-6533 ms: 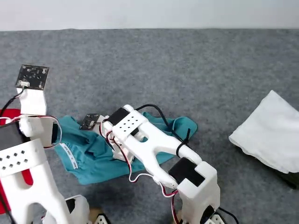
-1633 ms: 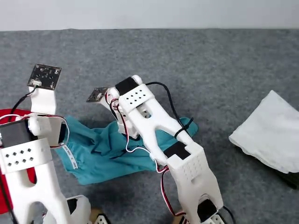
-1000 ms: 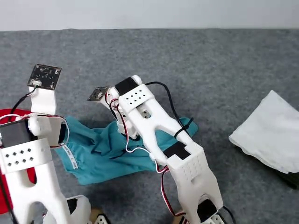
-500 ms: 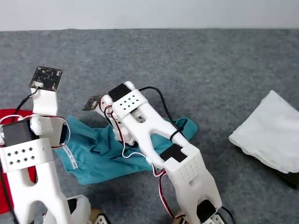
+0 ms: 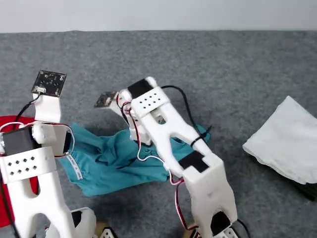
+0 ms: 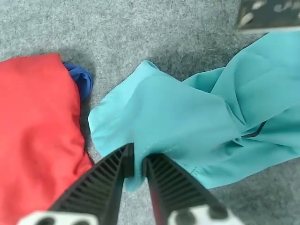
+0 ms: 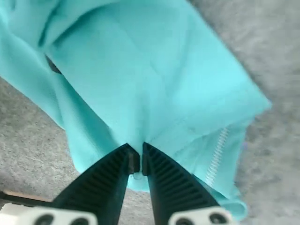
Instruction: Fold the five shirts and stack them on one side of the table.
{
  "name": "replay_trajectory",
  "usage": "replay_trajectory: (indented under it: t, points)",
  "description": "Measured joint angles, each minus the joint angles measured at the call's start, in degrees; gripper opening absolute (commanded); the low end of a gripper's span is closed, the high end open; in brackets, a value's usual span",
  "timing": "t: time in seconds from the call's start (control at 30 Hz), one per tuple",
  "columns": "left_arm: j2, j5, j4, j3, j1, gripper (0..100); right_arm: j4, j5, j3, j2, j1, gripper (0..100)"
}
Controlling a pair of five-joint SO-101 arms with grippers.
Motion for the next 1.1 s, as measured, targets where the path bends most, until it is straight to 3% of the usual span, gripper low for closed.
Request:
replay_trajectory:
  t: [0.27,0.63,0.87,1.1]
  points:
    - [0.0,-0.09,-1.14,-3.25,0.0,1,0.0,0.09,0.0,-15.82,1.23,1.1]
    - [0.18,-0.97,-1.49,-31.03,3.08,1,0.0,3.34,-11.34,-35.25,18.46,1.2]
    - [0.18,-1.23,-1.14,-47.47,10.29,1,0.0,8.62,-21.01,-43.96,22.95,1.2]
    - [-0.18,-8.97,0.7,-60.57,11.96,1,-0.09,10.46,-23.74,-52.48,29.98,1.2]
